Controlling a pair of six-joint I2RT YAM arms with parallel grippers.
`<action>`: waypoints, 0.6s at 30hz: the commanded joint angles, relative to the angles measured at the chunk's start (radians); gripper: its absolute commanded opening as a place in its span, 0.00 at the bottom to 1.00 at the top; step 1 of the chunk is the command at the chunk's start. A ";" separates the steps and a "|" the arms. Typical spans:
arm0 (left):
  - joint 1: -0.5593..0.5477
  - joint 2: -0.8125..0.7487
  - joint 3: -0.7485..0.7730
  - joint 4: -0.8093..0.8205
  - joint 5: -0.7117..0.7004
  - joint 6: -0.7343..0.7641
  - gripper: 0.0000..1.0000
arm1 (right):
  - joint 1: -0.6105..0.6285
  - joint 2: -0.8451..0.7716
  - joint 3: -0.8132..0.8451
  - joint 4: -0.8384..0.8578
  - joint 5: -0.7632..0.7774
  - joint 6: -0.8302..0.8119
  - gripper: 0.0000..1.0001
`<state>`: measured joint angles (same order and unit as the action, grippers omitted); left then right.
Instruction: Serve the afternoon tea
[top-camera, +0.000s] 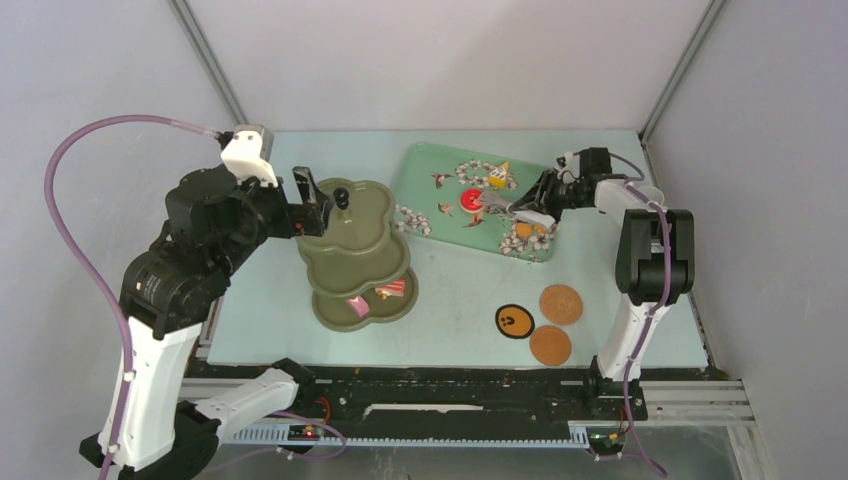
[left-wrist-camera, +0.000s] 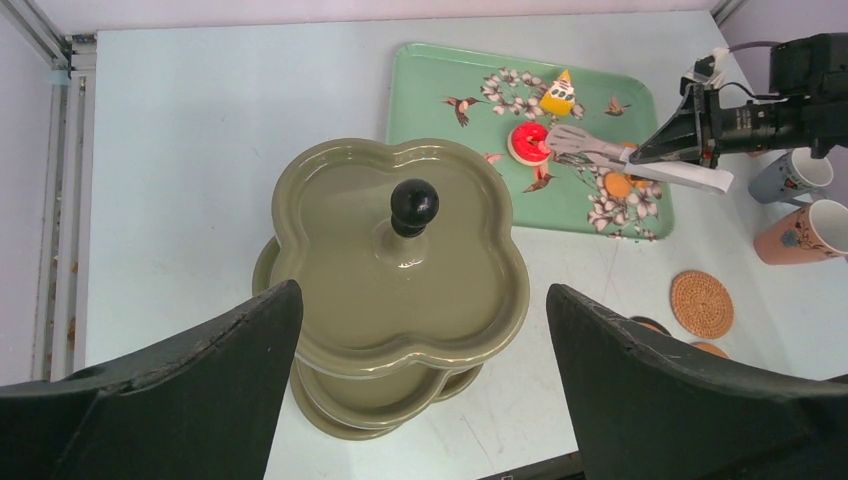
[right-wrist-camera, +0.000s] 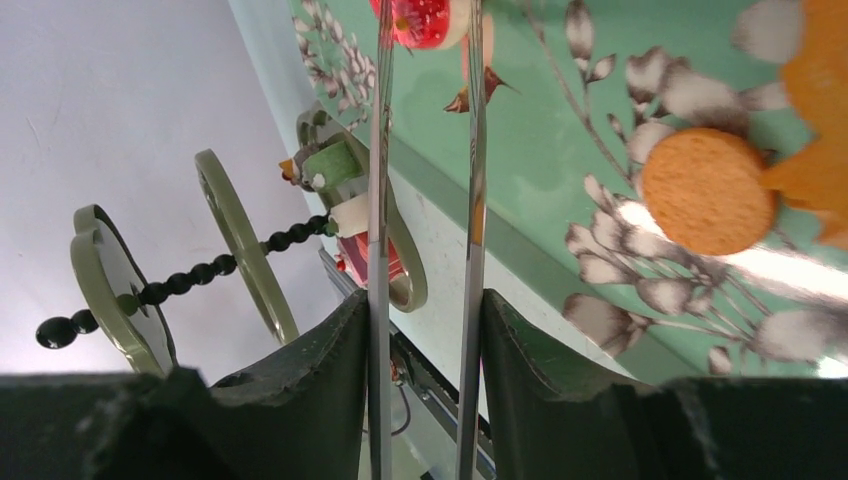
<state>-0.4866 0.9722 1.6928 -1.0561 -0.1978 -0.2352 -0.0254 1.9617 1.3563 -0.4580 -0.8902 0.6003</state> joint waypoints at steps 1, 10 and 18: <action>-0.002 -0.011 0.021 0.035 0.018 0.013 1.00 | 0.075 -0.041 -0.051 0.108 -0.045 0.087 0.43; -0.001 -0.022 0.014 0.028 0.017 0.016 1.00 | 0.089 -0.112 -0.132 0.176 -0.038 0.144 0.44; -0.002 -0.033 0.002 0.031 0.017 0.019 1.00 | 0.009 -0.099 -0.132 0.169 -0.124 0.125 0.44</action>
<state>-0.4866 0.9485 1.6928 -1.0561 -0.1978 -0.2348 0.0177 1.8946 1.2171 -0.3222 -0.9230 0.7265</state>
